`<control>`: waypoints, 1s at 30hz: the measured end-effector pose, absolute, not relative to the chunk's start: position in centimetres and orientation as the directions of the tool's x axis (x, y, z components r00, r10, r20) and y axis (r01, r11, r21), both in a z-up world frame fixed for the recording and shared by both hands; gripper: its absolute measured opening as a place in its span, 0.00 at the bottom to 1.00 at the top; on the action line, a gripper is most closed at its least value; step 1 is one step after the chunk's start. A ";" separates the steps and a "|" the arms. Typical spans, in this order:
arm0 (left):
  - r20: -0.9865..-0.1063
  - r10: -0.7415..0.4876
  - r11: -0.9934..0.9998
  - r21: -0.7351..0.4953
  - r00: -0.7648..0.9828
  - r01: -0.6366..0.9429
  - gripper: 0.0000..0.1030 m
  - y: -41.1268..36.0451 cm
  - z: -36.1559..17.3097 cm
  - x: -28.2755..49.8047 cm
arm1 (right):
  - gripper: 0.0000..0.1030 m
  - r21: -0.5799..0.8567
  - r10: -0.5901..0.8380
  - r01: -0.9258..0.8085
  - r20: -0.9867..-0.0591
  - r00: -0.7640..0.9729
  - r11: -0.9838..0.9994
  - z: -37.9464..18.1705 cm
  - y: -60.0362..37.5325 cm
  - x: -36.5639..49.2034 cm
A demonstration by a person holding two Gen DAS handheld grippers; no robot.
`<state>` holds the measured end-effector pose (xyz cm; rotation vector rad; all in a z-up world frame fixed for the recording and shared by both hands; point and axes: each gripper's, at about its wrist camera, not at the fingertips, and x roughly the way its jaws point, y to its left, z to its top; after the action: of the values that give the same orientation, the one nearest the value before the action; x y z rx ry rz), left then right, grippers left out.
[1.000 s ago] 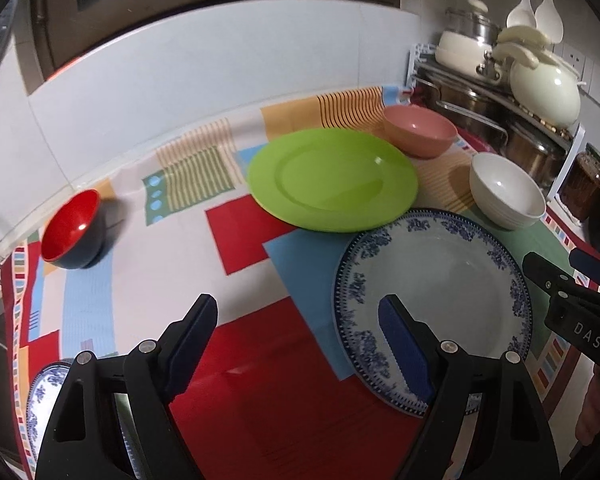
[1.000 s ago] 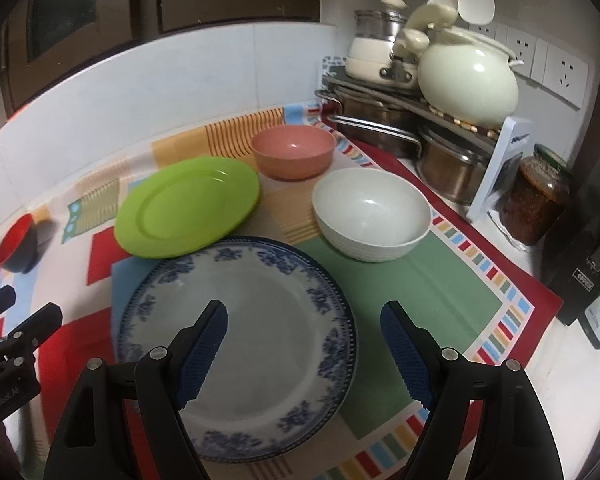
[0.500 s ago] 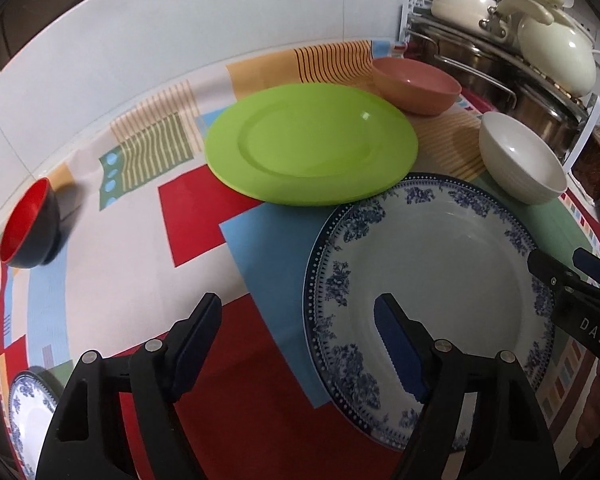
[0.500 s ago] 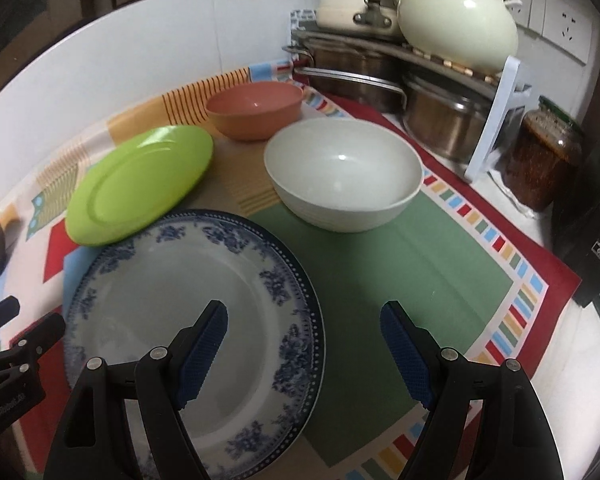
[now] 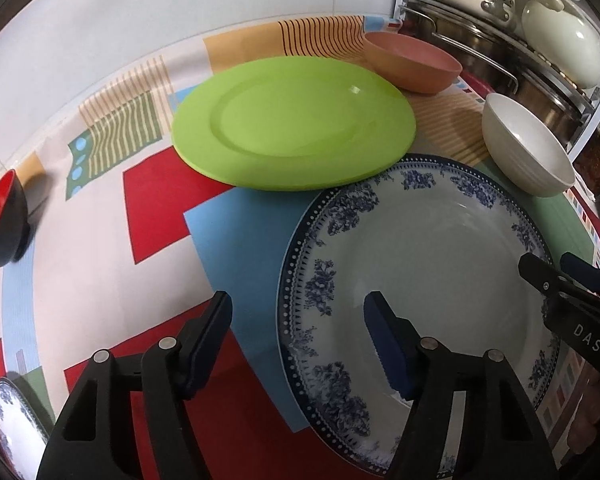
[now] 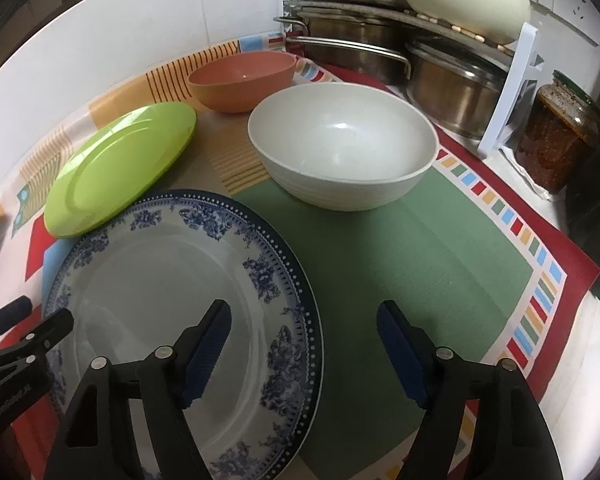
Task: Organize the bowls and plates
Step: 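Close both grippers on the second plate's rim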
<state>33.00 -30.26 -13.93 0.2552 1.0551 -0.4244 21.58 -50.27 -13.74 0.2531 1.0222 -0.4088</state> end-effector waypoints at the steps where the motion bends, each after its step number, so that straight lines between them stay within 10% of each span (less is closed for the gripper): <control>1: -0.882 -0.214 0.891 0.001 0.420 0.455 0.63 -30.3 -14.0 33.0 | 0.70 0.018 -0.208 0.443 -0.866 0.455 0.896 -13.8 -50.4 21.6; 14: -0.882 -0.248 0.878 -0.030 0.401 0.478 0.36 -30.7 -14.1 33.1 | 0.50 0.037 -0.174 0.418 -0.873 0.456 0.908 -14.3 -50.3 22.1; 30: -0.882 -0.242 0.878 -0.022 0.404 0.479 0.35 -30.6 -13.5 32.3 | 0.38 0.012 -0.172 0.378 -0.877 0.449 0.926 -13.5 -49.5 21.5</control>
<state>32.28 -30.61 -13.47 0.2507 1.0629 -0.4609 21.50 -49.51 -13.54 0.2172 1.0531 -0.3434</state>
